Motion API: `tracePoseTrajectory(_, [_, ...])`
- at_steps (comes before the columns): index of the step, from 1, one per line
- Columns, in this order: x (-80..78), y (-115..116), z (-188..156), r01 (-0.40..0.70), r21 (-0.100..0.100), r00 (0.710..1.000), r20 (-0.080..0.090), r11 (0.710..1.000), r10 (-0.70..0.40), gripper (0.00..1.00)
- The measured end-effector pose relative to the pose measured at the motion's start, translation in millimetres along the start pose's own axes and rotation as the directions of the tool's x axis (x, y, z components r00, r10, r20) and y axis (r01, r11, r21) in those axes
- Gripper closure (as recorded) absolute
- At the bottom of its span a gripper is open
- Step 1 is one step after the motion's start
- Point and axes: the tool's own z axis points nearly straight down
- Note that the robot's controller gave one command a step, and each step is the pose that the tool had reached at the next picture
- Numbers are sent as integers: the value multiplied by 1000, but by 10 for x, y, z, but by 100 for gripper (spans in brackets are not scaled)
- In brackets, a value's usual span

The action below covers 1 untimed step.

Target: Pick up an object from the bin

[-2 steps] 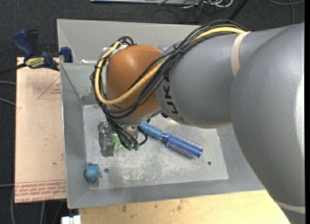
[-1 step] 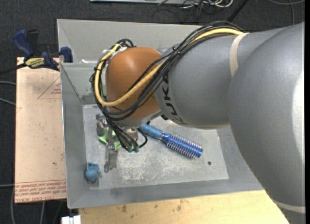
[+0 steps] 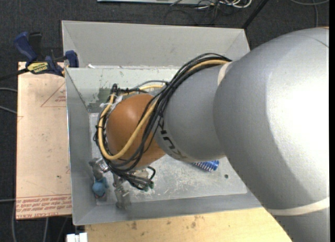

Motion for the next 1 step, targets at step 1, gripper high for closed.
tracePoseTrajectory(1, [-299,-134,103,6,-1,1000,-6,1000,-6,0])
